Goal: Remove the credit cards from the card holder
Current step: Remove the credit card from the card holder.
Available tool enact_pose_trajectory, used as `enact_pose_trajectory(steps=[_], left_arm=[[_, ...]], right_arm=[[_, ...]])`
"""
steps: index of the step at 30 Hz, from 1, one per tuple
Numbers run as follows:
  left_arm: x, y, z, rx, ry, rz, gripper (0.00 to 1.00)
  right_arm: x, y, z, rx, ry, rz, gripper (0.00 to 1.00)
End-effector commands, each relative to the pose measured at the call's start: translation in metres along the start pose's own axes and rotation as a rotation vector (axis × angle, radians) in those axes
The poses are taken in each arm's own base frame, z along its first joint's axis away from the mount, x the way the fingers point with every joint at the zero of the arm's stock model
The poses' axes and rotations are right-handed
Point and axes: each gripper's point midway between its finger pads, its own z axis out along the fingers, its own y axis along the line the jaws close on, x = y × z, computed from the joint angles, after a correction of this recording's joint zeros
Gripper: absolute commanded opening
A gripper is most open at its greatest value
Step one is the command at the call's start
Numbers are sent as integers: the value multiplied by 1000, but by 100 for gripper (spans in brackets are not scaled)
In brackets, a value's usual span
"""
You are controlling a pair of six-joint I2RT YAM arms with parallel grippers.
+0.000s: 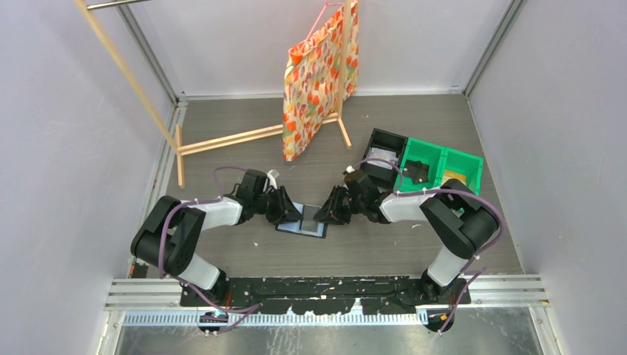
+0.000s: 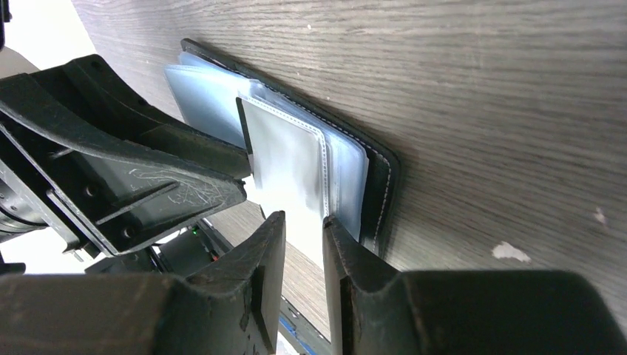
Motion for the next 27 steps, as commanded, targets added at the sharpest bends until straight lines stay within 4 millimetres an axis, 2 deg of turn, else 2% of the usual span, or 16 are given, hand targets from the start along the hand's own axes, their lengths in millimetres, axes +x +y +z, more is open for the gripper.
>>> enact_pose_trajectory(steps=[1,10,18,27], left_arm=[[0,9,2,-6,-13,-7,32],[-1,0,2,64,-28,-32,26],[-3,-8,7,114,-14,-39,23],[-7,-16,1,131,-27,-5,23]], right_arm=[[-5,6,8,-21,-12,-10,28],[-3,-2,15,-4,2,-4,19],[-2,-4,16,-1,8,-3,19],[-2,-4,17,-2,12,-4,19]])
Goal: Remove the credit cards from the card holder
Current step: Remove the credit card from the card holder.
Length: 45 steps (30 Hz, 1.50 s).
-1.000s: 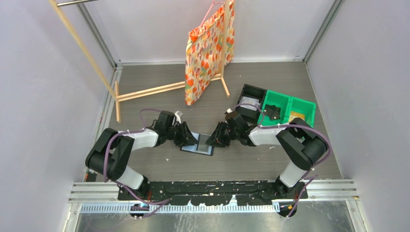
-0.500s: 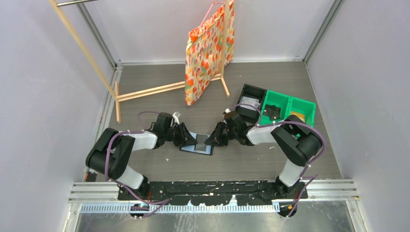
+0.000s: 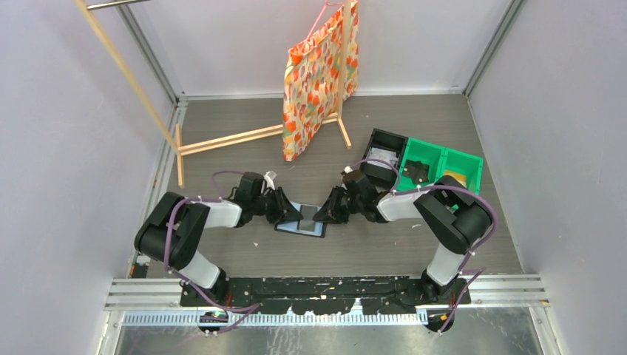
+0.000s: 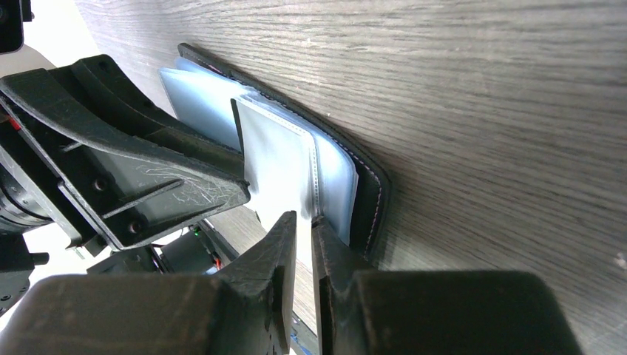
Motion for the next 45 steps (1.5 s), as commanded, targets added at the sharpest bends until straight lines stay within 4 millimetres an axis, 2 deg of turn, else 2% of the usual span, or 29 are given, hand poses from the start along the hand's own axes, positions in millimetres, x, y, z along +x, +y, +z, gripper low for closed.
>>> enact_pose_trajectory(steps=[1,10,18,24,28,36,39,43,45], left_arm=[[-6,-15,-2,52,-15,47,23],[-4,-13,0,49,-11,45,19],[-5,-14,-1,63,-31,30,1],[-6,-17,-2,74,-34,30,1],[-7,-8,-5,39,-57,23,0],[-4,-2,-7,40,-58,0,1],[-4,-1,-8,38,-66,-1,1],[-5,-1,-10,28,-79,0,0],[-6,-1,-11,22,-84,-1,1]], right_arm=[[-1,-5,7,20,-1,-8,19],[-2,-5,10,16,3,-5,19],[1,-12,10,29,7,-2,19],[1,-13,9,33,3,0,19],[-5,-9,2,43,-28,-18,20],[-17,11,-15,59,-69,-113,27],[-18,10,-15,68,-69,-121,30],[-20,15,-19,45,-98,-103,29],[-23,24,-24,-2,-130,-95,28]])
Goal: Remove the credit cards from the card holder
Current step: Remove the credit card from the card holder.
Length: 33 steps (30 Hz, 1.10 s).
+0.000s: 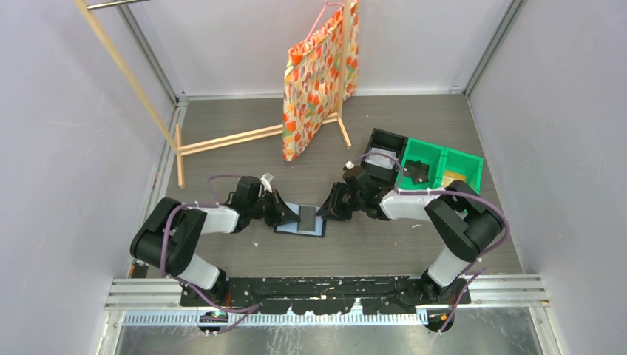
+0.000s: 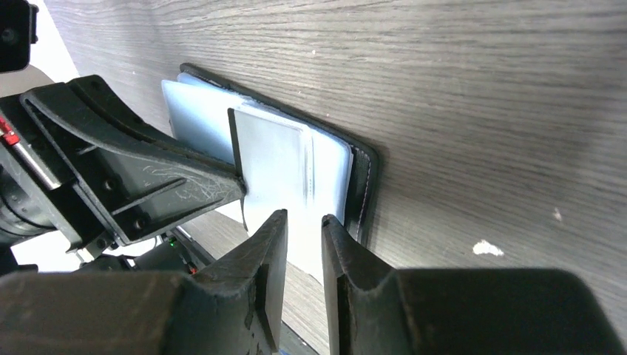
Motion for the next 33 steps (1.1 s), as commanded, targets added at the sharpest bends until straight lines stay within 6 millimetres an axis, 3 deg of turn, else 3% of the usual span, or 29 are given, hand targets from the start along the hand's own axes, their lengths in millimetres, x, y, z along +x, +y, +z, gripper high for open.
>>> enact_pose_trajectory(steps=[1,5,10,13,17,22,33], left_arm=[[-7,-7,-5,19,-41,24,1],[-5,-6,-2,22,-23,23,1],[-6,-4,0,20,-26,11,0],[-6,-2,0,12,-31,8,1],[-7,-2,0,4,-25,20,1],[-8,3,-5,-12,-39,21,0],[-12,8,-14,-4,-72,-12,1]], right_arm=[[-14,26,-16,-89,-88,-8,28],[-13,41,-11,-154,-61,-3,29],[-6,38,3,-177,-33,30,28],[2,27,12,-158,-4,41,29],[12,-8,26,-69,15,82,29],[18,-35,28,-19,5,128,29],[9,-53,13,37,-45,130,31]])
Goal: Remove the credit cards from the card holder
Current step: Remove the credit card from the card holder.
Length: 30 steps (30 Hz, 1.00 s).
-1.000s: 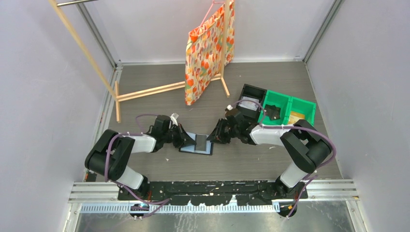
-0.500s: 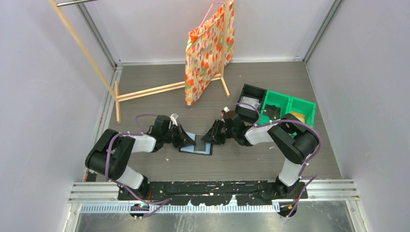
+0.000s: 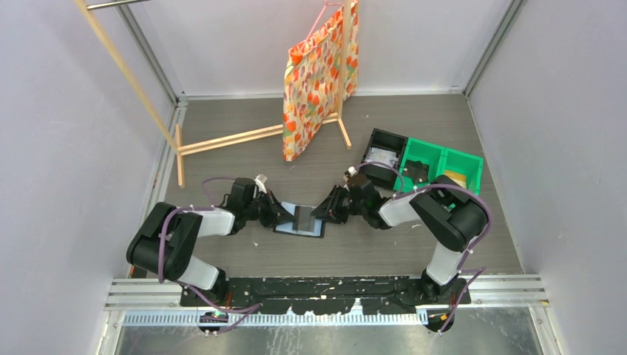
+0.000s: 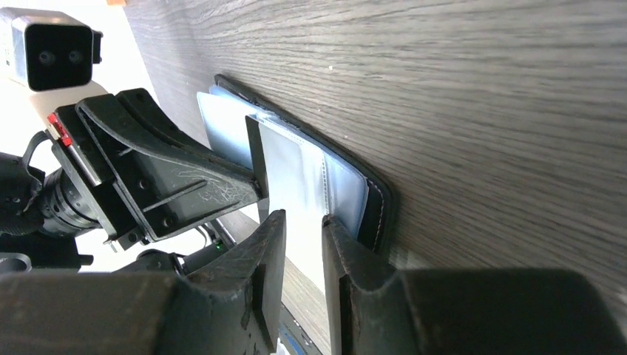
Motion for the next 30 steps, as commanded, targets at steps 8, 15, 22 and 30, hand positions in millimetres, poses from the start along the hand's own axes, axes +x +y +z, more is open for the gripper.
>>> enact_pose_trajectory(steps=[8,15,22,30], left_arm=[[-6,-6,2,65,-7,-24,0],[-9,-10,-9,32,-17,3,1],[-8,-4,-13,7,-17,-5,1],[-3,-17,4,135,66,-96,20]], right_arm=[[7,-39,-14,141,35,-4,33],[5,-46,-19,188,24,-27,34],[4,-44,-16,187,29,-38,34],[2,-44,-16,194,26,-46,34]])
